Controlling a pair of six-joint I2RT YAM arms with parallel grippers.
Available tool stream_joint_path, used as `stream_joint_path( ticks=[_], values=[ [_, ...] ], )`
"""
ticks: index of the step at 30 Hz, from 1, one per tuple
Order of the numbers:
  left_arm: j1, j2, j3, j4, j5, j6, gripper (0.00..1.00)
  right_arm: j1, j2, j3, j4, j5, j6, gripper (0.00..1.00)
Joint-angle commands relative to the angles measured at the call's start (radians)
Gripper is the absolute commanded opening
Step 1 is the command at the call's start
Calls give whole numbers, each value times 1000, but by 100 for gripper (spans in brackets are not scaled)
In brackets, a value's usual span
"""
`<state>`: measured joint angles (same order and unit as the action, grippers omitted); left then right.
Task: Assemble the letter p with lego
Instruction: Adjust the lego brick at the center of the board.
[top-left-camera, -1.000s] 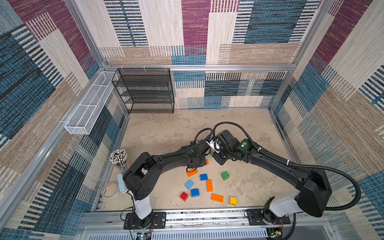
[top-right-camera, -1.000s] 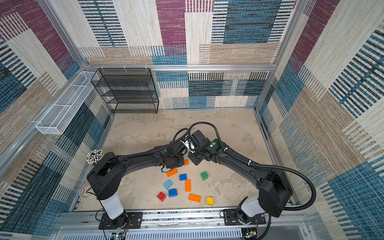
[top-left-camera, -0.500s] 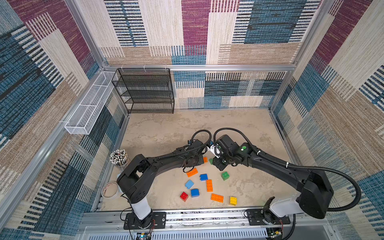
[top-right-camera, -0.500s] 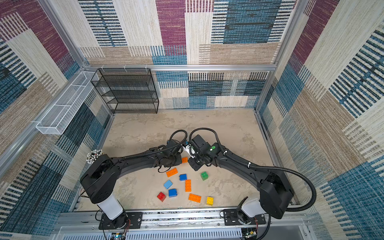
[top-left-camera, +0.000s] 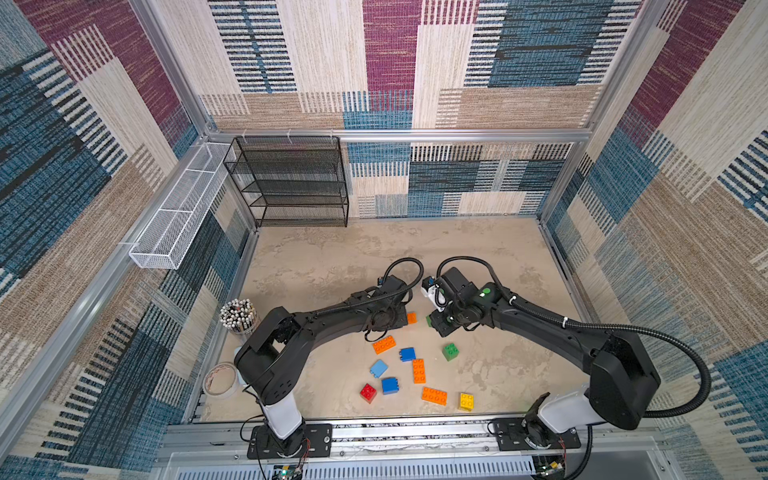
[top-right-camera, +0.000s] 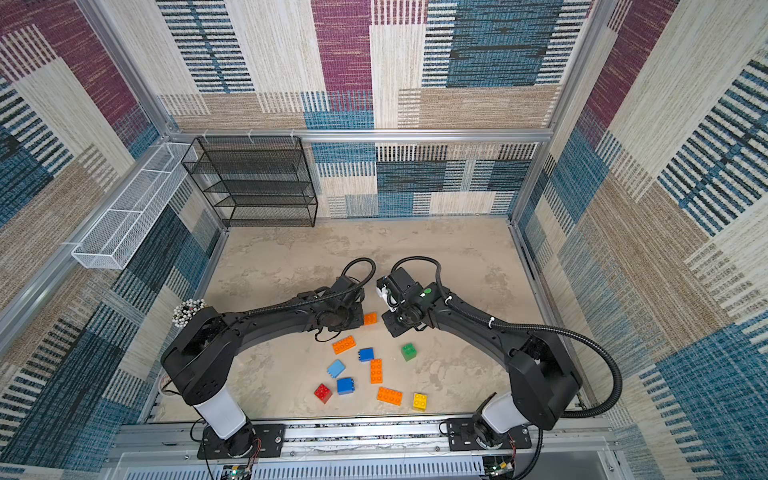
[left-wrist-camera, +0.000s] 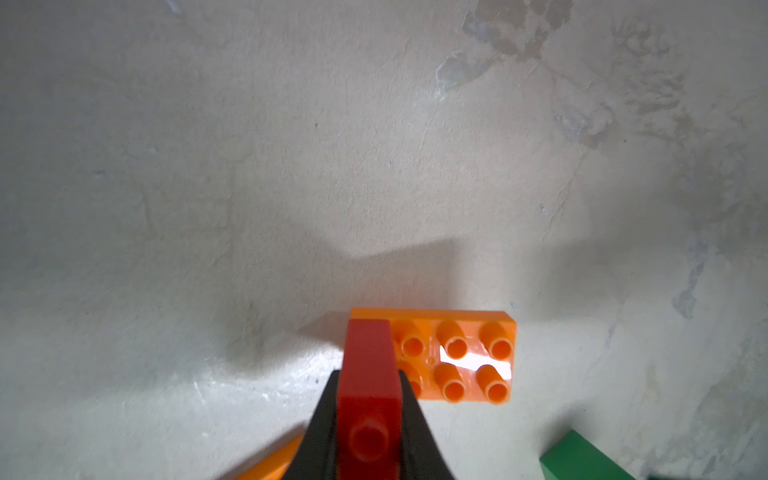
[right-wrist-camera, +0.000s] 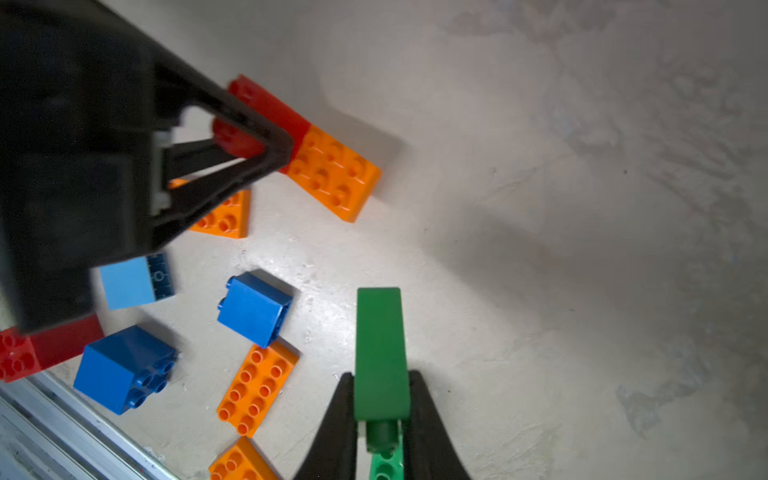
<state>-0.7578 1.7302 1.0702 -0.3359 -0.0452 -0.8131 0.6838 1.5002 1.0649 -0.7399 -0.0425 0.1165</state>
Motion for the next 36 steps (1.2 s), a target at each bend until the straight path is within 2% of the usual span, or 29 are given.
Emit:
stream_joint_path(
  ticks=[1,7,14,20,28,32,36],
  values=[
    [-5,-20,-11,-58,-4,44,9,-11,42,24,-36,17,102,0],
    [-45,-5,9,-147,-54,27,9,-16,78,16,-100,-12,179,0],
    [-85,42,45,-139,-58,0,10,-18,77,16,-199,-56,238,0],
    [-106,60,49,-93,-30,-6,23,-18,72,67,-290,-77,270,0],
    [-113,-1,10,-40,-13,17,42,-20,87,116,-350,-74,308,0],
    [-107,-57,-33,26,18,27,47,-19,97,112,-339,-92,318,0],
    [-63,-145,-124,135,56,27,48,-15,141,153,-335,-100,322,0]
  ],
)
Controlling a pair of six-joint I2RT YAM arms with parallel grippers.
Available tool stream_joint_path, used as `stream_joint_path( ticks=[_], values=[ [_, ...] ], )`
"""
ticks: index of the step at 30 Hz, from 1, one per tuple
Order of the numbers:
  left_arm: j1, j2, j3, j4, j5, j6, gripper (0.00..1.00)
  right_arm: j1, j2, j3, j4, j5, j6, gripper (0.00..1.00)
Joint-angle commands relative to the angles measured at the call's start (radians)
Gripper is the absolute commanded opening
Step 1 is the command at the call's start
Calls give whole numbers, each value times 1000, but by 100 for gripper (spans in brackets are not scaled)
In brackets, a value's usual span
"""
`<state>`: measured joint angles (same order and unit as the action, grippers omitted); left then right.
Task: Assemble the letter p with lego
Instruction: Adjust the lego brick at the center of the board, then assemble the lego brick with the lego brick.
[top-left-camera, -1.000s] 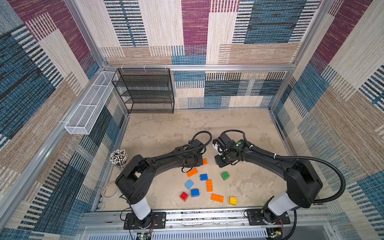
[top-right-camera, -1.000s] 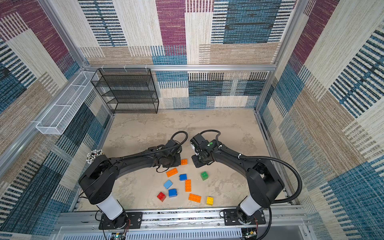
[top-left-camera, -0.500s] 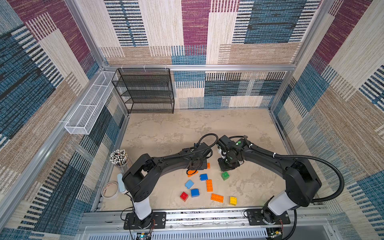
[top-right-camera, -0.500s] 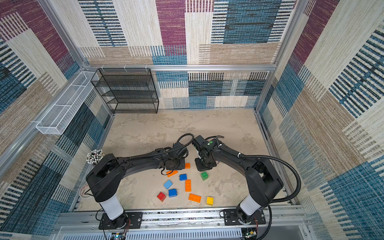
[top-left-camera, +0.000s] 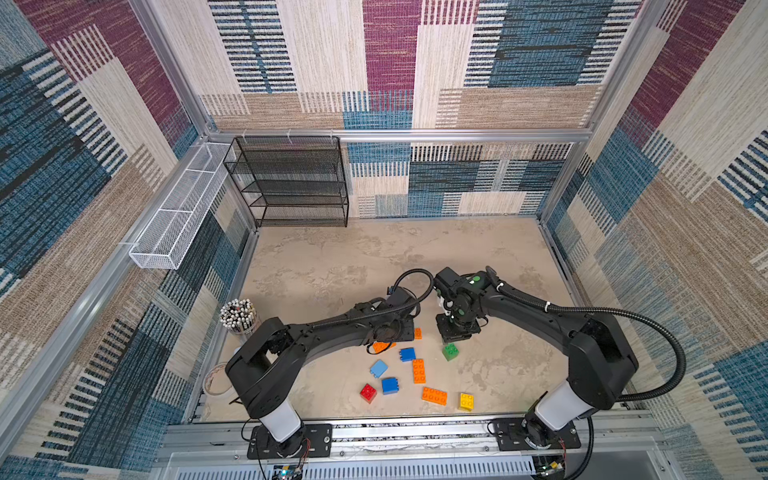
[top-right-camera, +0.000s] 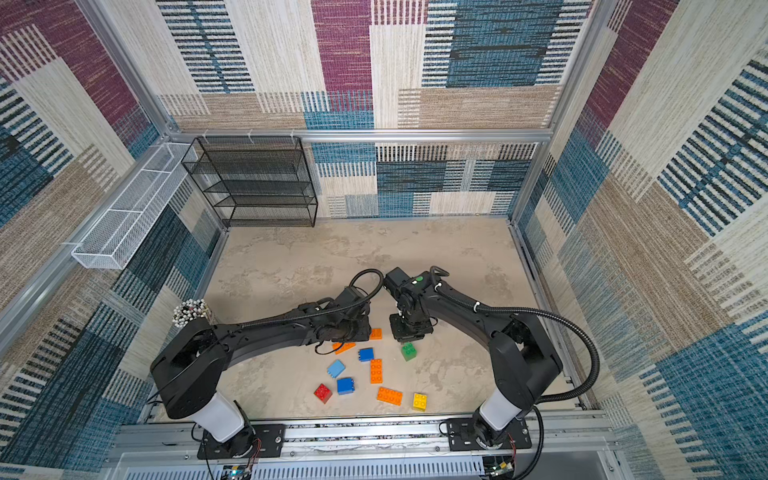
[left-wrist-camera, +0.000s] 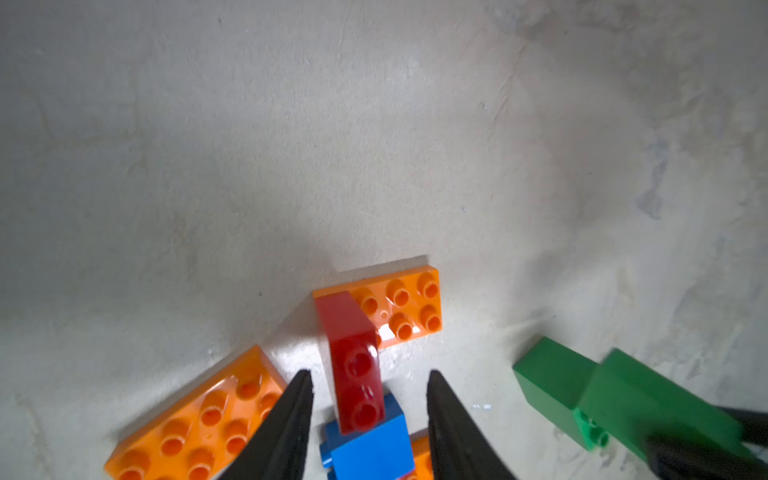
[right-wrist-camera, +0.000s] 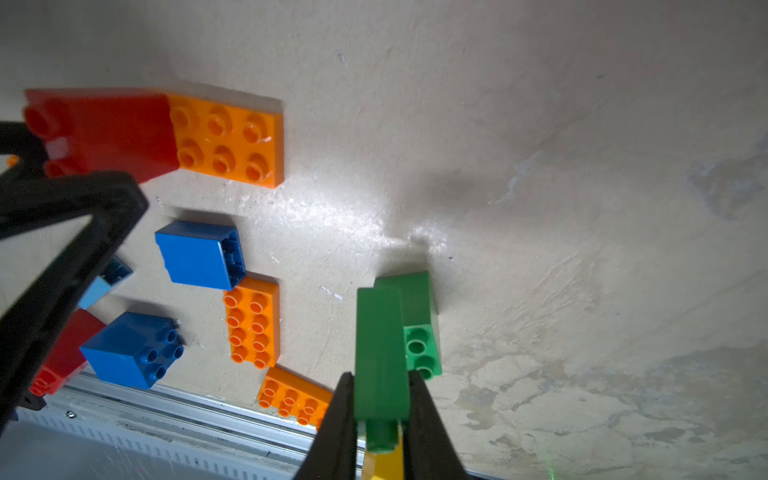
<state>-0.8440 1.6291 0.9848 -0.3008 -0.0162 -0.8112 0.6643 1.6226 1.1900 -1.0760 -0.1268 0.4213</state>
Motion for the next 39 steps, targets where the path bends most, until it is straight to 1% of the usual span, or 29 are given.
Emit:
stream_joint_path(
  ticks=[1,5,9,12,16,21,25,28,35,39],
  values=[
    [34,-65,-55,112,27,31,49,6,29,44,0,-17,17,0],
    [76,-142,-109,155,30,59,56,6,97,117,-21,-6,11,0],
    [116,-119,-126,196,87,55,60,10,168,191,-39,-16,6,0],
    [128,-83,-140,267,149,34,60,12,217,241,-61,-26,8,0],
    [132,-46,-145,324,204,7,57,18,267,293,-96,-32,11,0],
    [130,-12,-157,356,238,-14,56,20,310,328,-127,-52,8,0],
    [128,20,-167,386,268,-24,50,23,340,367,-152,-56,2,0],
    [119,29,-167,397,275,-27,46,24,358,387,-163,-57,-4,0],
    [106,29,-162,413,281,-28,40,23,374,387,-171,-49,-15,0],
    [102,22,-172,411,272,-37,40,23,371,378,-171,-56,-18,0]
  ],
)
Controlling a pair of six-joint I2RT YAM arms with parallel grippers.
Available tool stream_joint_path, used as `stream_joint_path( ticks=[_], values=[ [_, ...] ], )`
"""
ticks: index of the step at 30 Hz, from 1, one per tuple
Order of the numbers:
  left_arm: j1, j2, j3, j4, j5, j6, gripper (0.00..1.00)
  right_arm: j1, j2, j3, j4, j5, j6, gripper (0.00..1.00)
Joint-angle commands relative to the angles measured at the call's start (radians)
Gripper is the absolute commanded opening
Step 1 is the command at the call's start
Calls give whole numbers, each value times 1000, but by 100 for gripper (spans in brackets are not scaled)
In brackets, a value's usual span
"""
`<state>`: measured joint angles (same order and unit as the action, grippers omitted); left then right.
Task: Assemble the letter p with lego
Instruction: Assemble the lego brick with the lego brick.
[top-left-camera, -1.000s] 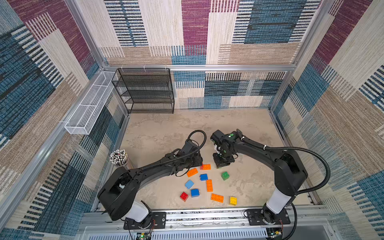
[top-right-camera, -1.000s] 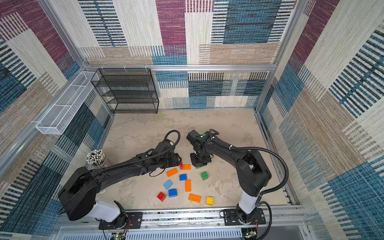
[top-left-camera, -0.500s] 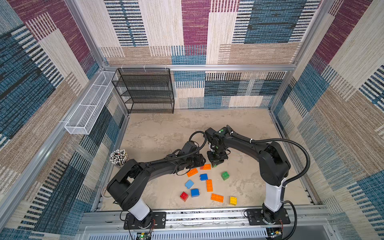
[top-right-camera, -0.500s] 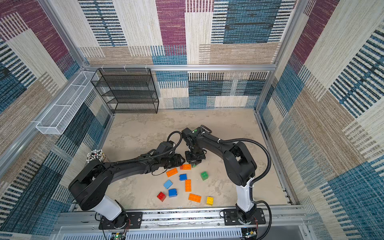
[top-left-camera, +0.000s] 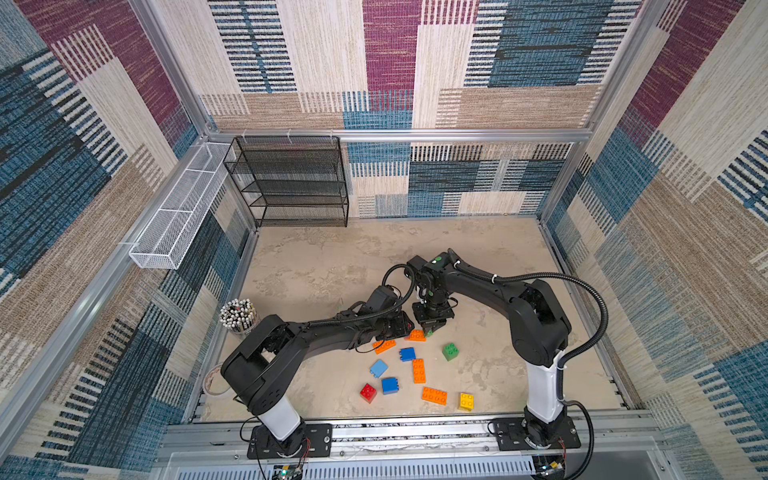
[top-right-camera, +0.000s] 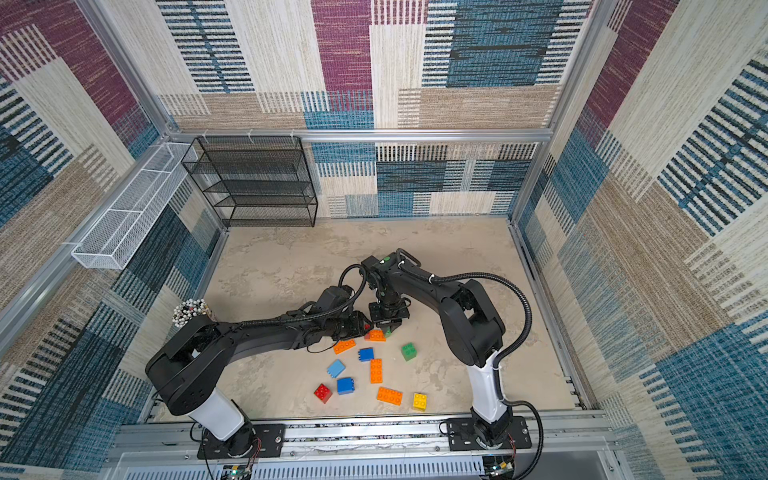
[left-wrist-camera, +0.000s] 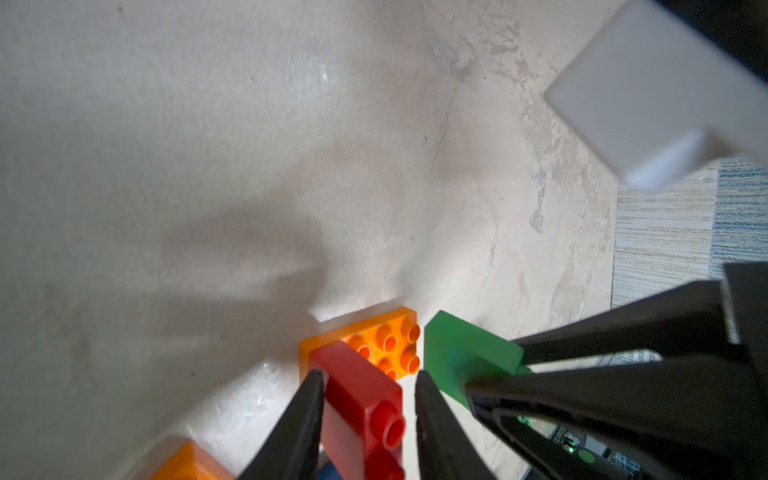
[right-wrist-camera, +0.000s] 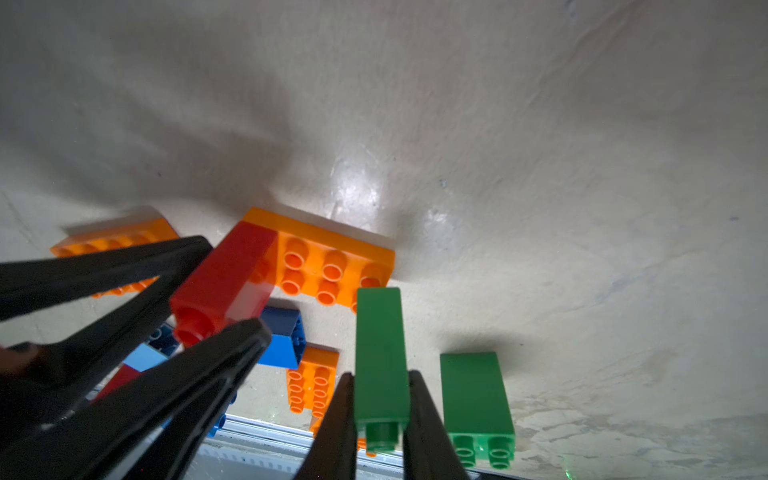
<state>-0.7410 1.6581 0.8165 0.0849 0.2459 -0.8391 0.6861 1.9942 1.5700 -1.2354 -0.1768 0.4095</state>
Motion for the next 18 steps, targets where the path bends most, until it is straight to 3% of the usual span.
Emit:
stream_joint_path(
  ticks=[1,6,18],
  values=[
    [-1,-14,-9,22,2,-7,42,1,-1,-3,-12,-6,-7,0],
    [-3,-40,-29,25,-25,-6,45,1,12,7,-22,-17,-12,0],
    [-35,-28,-43,100,-12,-28,39,0,52,62,-71,-22,-21,0]
  ],
)
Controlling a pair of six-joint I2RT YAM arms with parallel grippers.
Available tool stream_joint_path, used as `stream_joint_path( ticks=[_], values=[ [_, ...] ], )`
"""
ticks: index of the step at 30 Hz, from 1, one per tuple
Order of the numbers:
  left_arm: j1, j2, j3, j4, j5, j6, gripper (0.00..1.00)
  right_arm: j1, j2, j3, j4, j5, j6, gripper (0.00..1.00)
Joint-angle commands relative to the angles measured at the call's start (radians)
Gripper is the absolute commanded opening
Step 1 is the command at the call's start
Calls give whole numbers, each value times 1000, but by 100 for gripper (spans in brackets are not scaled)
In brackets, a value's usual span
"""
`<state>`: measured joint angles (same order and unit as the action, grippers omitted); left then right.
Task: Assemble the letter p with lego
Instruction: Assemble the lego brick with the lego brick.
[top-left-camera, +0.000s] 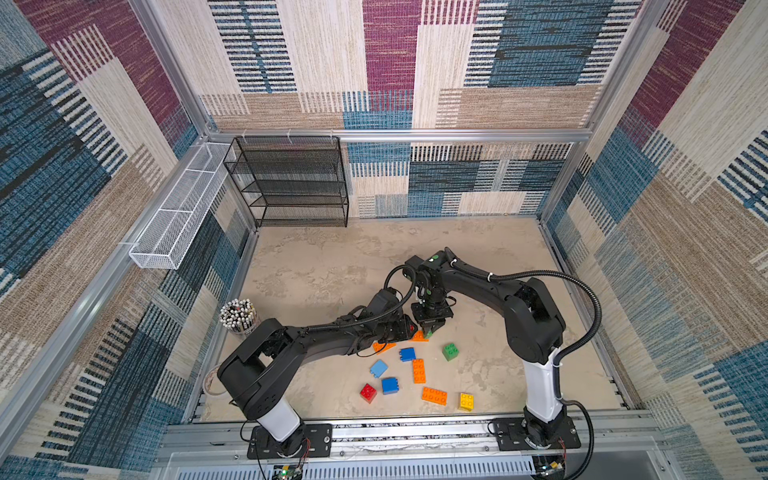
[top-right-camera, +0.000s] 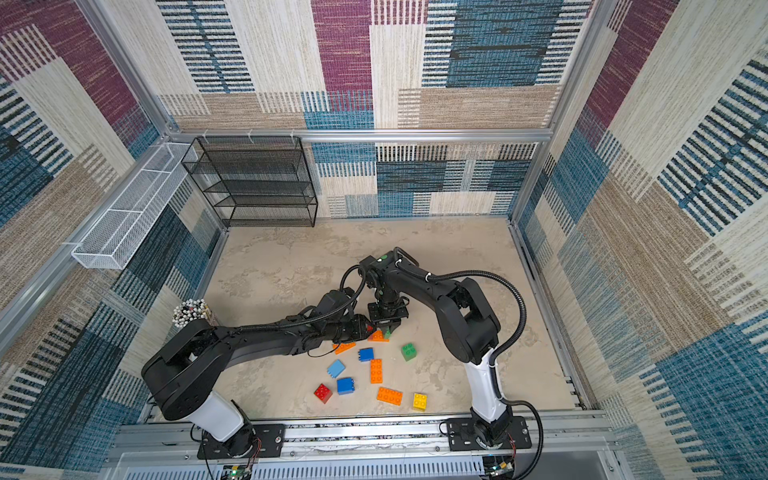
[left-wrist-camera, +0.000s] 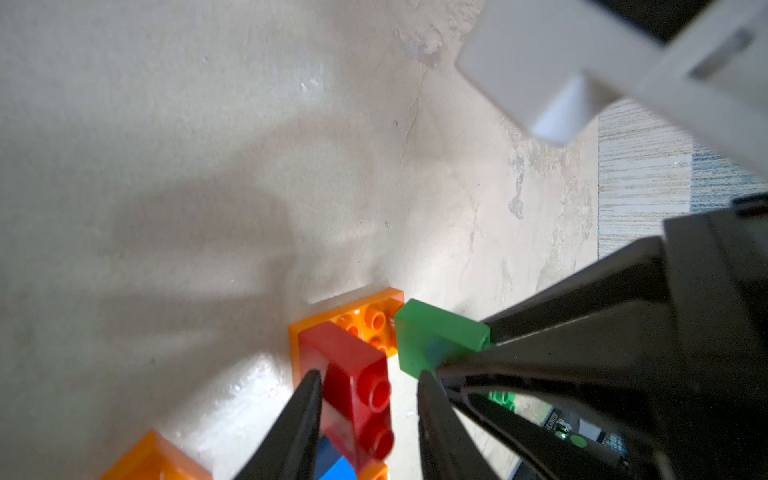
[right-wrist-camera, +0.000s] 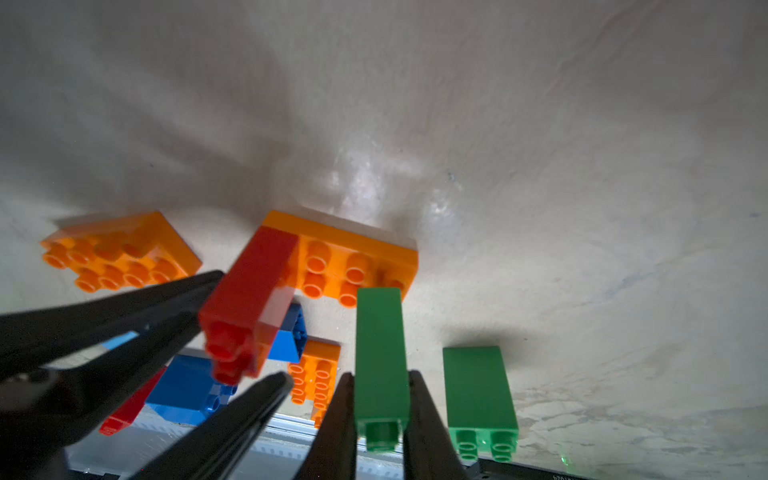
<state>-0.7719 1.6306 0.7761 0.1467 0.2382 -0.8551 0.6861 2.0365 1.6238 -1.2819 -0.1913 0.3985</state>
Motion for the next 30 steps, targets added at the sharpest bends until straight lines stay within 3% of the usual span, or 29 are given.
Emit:
stream_joint_path(
  ticks=[1,30],
  values=[
    [-8,-3,-5,39,-7,-14,39,-1,11,11,-28,-7,-12,0],
    [-67,-14,-44,93,-59,-62,37,-30,8,-16,-42,-8,-21,0]
  ],
)
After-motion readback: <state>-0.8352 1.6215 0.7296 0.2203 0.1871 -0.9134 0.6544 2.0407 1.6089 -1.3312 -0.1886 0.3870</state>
